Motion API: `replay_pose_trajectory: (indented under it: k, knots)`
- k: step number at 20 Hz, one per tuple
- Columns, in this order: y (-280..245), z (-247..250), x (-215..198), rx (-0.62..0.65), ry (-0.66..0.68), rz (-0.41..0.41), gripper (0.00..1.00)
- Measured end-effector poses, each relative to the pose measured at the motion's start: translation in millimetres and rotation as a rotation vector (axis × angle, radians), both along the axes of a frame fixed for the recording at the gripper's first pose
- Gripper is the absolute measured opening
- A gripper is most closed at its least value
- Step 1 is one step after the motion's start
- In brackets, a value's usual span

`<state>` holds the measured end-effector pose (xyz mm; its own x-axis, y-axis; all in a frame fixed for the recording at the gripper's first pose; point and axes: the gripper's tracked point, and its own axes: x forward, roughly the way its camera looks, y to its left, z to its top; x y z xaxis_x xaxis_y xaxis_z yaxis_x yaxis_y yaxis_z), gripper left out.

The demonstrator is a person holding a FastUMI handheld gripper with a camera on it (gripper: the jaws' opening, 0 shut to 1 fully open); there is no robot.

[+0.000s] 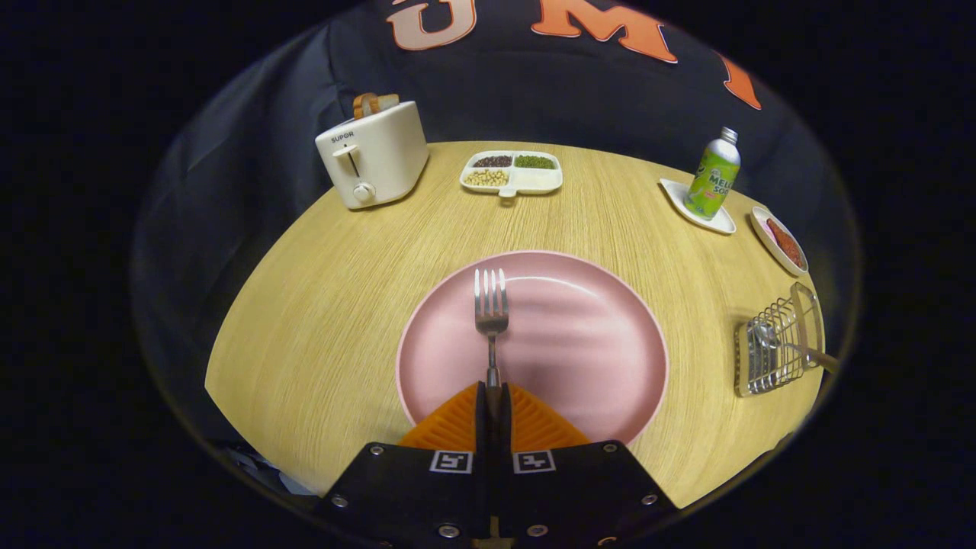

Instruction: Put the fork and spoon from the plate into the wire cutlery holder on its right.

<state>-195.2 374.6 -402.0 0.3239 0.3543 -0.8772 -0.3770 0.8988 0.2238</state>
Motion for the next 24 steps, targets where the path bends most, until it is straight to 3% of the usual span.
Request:
replay_pose_trajectory:
  k: [9,16,24]
  knots:
    - [-107,64,45,0.006,-0.122,-0.123,0.05]
    - [-212,86,63,-0.072,-0.147,-0.216,0.05]
    - [-266,105,83,-0.131,-0.123,-0.194,0.05]
